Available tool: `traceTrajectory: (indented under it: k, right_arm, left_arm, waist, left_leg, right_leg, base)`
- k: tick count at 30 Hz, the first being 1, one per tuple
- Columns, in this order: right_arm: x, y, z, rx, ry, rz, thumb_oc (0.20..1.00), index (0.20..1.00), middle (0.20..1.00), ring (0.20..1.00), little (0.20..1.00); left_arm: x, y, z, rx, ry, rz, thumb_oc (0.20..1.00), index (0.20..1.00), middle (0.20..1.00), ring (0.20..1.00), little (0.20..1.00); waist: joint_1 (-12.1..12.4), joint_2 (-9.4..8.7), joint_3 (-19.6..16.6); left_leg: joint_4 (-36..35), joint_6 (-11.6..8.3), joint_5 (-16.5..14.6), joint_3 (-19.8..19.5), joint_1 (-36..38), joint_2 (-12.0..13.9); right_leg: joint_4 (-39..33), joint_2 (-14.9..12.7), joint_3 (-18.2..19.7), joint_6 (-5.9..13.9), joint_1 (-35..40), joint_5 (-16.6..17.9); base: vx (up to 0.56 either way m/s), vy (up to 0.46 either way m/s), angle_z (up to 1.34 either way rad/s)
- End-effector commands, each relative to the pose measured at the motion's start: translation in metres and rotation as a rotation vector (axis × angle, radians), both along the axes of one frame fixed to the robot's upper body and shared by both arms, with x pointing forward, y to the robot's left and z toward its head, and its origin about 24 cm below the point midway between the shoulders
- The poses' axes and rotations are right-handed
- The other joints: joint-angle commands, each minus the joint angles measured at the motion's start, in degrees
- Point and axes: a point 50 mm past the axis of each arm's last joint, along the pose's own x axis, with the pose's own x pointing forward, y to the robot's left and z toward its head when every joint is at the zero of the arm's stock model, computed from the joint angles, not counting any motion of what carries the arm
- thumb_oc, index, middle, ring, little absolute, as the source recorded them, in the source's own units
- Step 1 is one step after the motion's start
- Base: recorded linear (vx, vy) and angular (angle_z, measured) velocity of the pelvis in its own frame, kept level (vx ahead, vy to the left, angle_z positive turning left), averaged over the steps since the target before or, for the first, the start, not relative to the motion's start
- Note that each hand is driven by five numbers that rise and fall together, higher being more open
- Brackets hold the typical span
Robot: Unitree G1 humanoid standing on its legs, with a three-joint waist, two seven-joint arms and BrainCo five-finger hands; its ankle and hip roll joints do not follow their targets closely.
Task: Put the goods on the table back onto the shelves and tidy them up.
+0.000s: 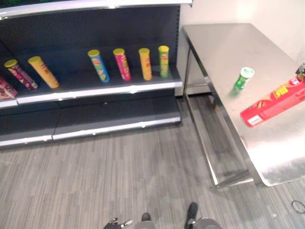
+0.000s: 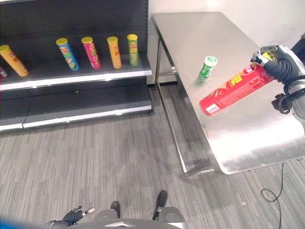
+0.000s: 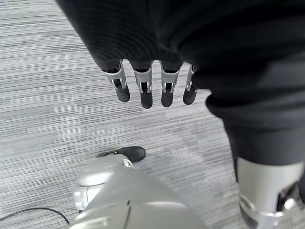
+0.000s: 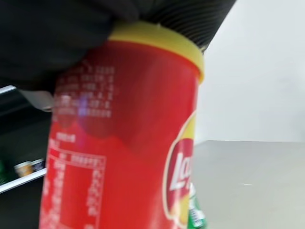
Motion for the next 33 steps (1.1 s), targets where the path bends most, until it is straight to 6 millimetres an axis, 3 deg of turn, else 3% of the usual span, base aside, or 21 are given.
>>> traceTrajectory:
  k: [1,3,7,10,12,15,16,17,18,22,23,24,25,26,27,28,31,33]
  right_arm:
    - [-0.01,0.018,0.023,-0.042,-0.16,0.081,0.2,0.2,0.2,0.2,0.2]
    - [-0.013,0.021,0.024,-0.065,-0.166,0.092,0.2,0.2,0.2,0.2,0.2]
    - [-0.022,0.018,0.024,-0.096,-0.16,0.076,0.2,0.2,0.2,0.2,0.2]
    - [-0.024,0.016,0.022,-0.1,-0.152,0.064,0.2,0.2,0.2,0.2,0.2]
    - [-0.025,0.016,0.019,-0.101,-0.134,0.06,0.2,0.2,0.2,0.2,0.2]
    - [-0.021,0.017,0.009,-0.095,-0.096,0.054,0.2,0.2,0.2,0.2,0.2]
    - [-0.021,0.017,0.008,-0.094,-0.096,0.054,0.2,0.2,0.2,0.2,0.2]
    - [-0.02,0.016,0.006,-0.096,-0.088,0.048,0.2,0.2,0.2,0.2,0.2]
    - [-0.016,0.02,-0.002,-0.088,-0.063,0.053,0.2,0.2,0.2,0.2,0.2]
    - [-0.011,0.027,-0.004,-0.085,-0.062,0.077,0.2,0.2,0.2,0.2,0.2]
    - [-0.011,0.031,-0.004,-0.087,-0.068,0.09,0.2,0.2,0.2,0.2,0.2]
    - [-0.013,0.033,-0.004,-0.093,-0.064,0.101,0.2,0.2,0.2,0.2,0.2]
    - [-0.013,0.033,-0.004,-0.093,-0.064,0.1,0.2,0.2,0.2,0.2,0.2]
    - [-0.014,0.033,-0.003,-0.101,-0.061,0.101,0.2,0.2,0.2,0.2,0.2]
    - [-0.016,0.033,-0.002,-0.108,-0.066,0.103,0.2,0.2,0.2,0.2,0.2]
    - [-0.015,0.037,0.004,-0.113,-0.079,0.121,0.2,0.2,0.2,0.2,0.2]
    - [-0.013,0.044,0.008,-0.11,-0.092,0.152,0.2,0.2,0.2,0.2,0.2]
    - [-0.01,0.057,0.009,-0.098,-0.109,0.206,0.2,0.2,0.2,0.2,0.2]
  left_arm:
    - [0.007,0.025,0.011,0.064,-0.048,0.045,1.0,1.0,1.0,1.0,1.0]
    - [0.004,0.029,0.011,0.07,-0.053,0.078,1.0,1.0,1.0,1.0,1.0]
    - [-0.005,0.033,0.011,0.082,-0.036,0.109,1.0,1.0,1.0,1.0,1.0]
    - [-0.008,0.035,0.011,0.089,-0.028,0.114,1.0,1.0,1.0,1.0,1.0]
    - [-0.012,0.036,0.011,0.088,-0.02,0.119,1.0,1.0,1.0,1.0,1.0]
    - [-0.012,0.046,0.015,0.12,-0.001,0.104,1.0,1.0,1.0,1.0,1.0]
    - [-0.012,0.046,0.015,0.121,-0.001,0.104,1.0,1.0,1.0,1.0,1.0]
    - [-0.01,0.049,0.016,0.132,-0.002,0.093,1.0,1.0,1.0,1.0,1.0]
    - [-0.002,0.054,0.02,0.154,-0.007,0.049,1.0,1.0,1.0,1.0,1.0]
    - [0.003,0.064,0.026,0.189,-0.004,0.016,1.0,1.0,1.0,1.0,1.0]
    - [0.005,0.067,0.028,0.203,-0.011,0.02,1.0,1.0,1.0,1.0,1.0]
    - [0.009,0.071,0.03,0.214,-0.018,0.023,1.0,1.0,1.0,1.0,1.0]
    - [0.009,0.071,0.03,0.214,-0.018,0.023,1.0,1.0,1.0,1.0,1.0]
    - [0.01,0.071,0.031,0.213,-0.021,0.024,1.0,1.0,1.0,1.0,1.0]
    - [0.011,0.07,0.03,0.207,-0.022,0.023,1.0,1.0,1.0,1.0,1.0]
    - [0.013,0.065,0.028,0.191,-0.016,0.006,1.0,1.0,1.0,1.0,1.0]
    - [0.014,0.061,0.026,0.179,-0.012,-0.002,1.0,1.0,1.0,1.0,1.0]
    - [0.012,0.053,0.021,0.155,-0.007,0.006,1.0,1.0,1.0,1.0,1.0]
  waist:
    - [1.78,-3.54,-3.2]
    - [1.82,-3.67,-3.2]
    - [2.13,-3.14,-3.22]
    - [2.53,-2.89,-3.49]
    - [3.08,-2.4,-3.85]
    - [4.18,-3.63,-4.3]
    - [4.23,-3.76,-4.29]
    - [4.48,-4.54,-4.19]
    - [4.9,-5.84,-3.76]
    - [5.16,-7.25,-3.16]
    - [5.27,-7.21,-2.91]
    - [4.62,-7.3,-2.44]
    - [4.69,-7.31,-2.44]
    - [4.38,-7.09,-2.21]
    - [4.05,-6.9,-1.93]
    - [3.87,-6.41,-0.97]
    - [3.64,-6.65,-0.29]
    - [3.16,-6.99,0.82]
  left_leg:
    - [-5.41,-3.85,10.66,1.43,-3.13,8.2]
    - [-7.26,-4.41,13.87,2.55,-4.52,11.45]
    - [-7.26,-6.0,16.35,4.92,-9.36,17.09]
    - [-7.26,-7.21,16.99,5.74,-9.39,18.56]
    - [-7.26,-7.08,17.86,6.58,-8.53,18.37]
    - [-7.25,-5.85,15.79,7.74,-6.99,14.64]
    - [-7.25,-5.79,15.75,7.85,-6.92,14.52]
    - [-6.85,-4.9,14.71,8.4,-6.91,13.14]
    - [-6.07,-2.77,12.34,8.99,-7.2,9.64]
    - [-5.84,0.12,10.02,9.66,-6.84,4.98]
    - [-5.9,0.91,9.47,9.28,-6.84,4.05]
    - [-6.6,2.15,8.62,7.72,-6.19,1.79]
    - [-6.56,2.14,8.59,7.73,-6.22,1.8]
    - [-6.8,2.53,8.41,7.02,-5.88,0.94]
    - [-7.0,2.87,8.09,6.15,-5.39,-0.13]
    - [-7.26,3.26,6.73,4.29,-3.67,-2.04]
    - [-7.26,3.67,5.9,3.33,-2.66,-3.29]
    - [-7.26,4.37,4.3,2.21,-0.26,-5.47]
  right_leg:
    - [0.91,-1.33,1.26,3.73,2.98,-8.27]
    - [0.91,-1.81,1.04,4.45,3.43,-8.84]
    - [0.91,-2.85,0.06,4.95,5.05,-10.32]
    - [0.91,-3.37,-0.05,5.54,6.6,-11.43]
    - [0.95,-3.87,-0.27,5.91,7.15,-10.4]
    - [3.68,-8.36,0.02,8.26,7.68,-8.28]
    - [3.73,-8.51,0.09,8.32,7.65,-8.29]
    - [4.72,-10.29,-0.18,9.05,7.49,-7.0]
    - [8.3,-14.31,-0.53,9.98,6.3,-2.85]
    - [15.59,-19.16,-1.4,9.81,3.72,3.38]
    - [17.98,-19.22,-0.89,9.26,2.8,3.02]
    - [21.93,-16.16,2.57,7.93,0.01,1.98]
    - [22.12,-16.2,2.62,7.92,-0.12,1.86]
    - [22.78,-14.32,4.08,7.5,-1.33,0.58]
    - [22.24,-12.29,5.02,7.0,-2.25,-1.18]
    - [17.77,-9.26,4.03,5.89,-3.42,-5.09]
    - [12.96,-7.1,4.24,6.03,-5.78,-4.11]
    - [7.05,-4.89,5.79,6.99,-8.84,-0.61]
  base:
    - [0.08,0.146,0.35]
    - [0.07,0.16,0.41]
    - [0.13,0.26,0.22]
    - [0.12,0.266,0.06]
    - [0.18,0.48,-0.02]
    - [0.14,0.461,-0.04]
    - [0.07,0.28,0.32]
    - [0.08,0.48,0.37]
    - [0.11,0.663,0.32]
    - [0.07,0.392,0.11]
    - [0.19,0.489,0.27]
    - [0.14,0.311,0.24]
    - [0.17,0.287,0.23]
    - [0.12,0.162,0.25]
    - [0.28,0.329,0.87]
    - [0.29,0.267,1.0]
    - [0.19,0.109,0.59]
    - [0.23,0.092,0.61]
